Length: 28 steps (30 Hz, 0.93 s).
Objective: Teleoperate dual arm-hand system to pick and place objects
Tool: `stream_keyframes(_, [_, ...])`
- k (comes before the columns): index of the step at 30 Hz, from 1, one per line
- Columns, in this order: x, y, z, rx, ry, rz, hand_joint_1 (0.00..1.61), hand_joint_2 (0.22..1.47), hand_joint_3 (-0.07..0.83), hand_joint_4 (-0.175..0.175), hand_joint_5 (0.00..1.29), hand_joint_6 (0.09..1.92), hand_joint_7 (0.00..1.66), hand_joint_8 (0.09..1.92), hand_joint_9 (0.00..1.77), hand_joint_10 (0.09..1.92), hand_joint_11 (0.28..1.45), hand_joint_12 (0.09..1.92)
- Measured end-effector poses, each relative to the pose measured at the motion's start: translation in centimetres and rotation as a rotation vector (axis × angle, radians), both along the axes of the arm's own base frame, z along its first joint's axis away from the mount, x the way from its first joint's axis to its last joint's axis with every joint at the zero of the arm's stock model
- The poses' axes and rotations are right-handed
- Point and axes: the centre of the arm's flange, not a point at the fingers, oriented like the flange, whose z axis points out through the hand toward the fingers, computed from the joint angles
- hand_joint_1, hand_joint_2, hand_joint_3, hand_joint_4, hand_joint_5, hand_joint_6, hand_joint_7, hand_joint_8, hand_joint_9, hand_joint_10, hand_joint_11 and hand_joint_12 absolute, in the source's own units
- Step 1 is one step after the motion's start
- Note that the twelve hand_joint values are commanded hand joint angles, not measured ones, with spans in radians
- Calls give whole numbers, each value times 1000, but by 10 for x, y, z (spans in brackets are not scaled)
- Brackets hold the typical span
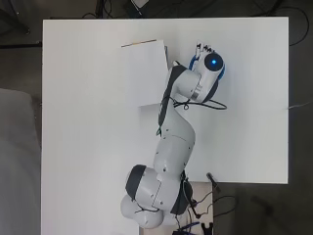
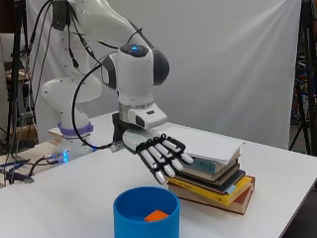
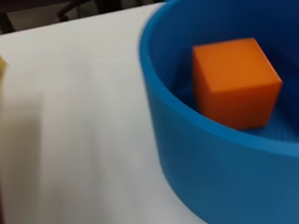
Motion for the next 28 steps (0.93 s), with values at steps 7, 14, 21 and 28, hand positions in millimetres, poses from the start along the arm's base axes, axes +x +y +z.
stream_keyframes(7, [-20,79,155,45,46,175,146,773,-7,84,156,87,182,87,311,87,397,87])
stream_keyframes(14, [-90,123,279,-3,-12,332,121,758,-8,27,178,87,156,87,298,87,392,87])
stream_keyframes(21, [-104,164,298,-108,34,391,67,832,2,-27,160,87,464,87,644,87,484,87])
stream_keyframes(28, [-107,197,298,-154,56,384,129,865,6,-38,200,87,486,87,630,87,455,87])
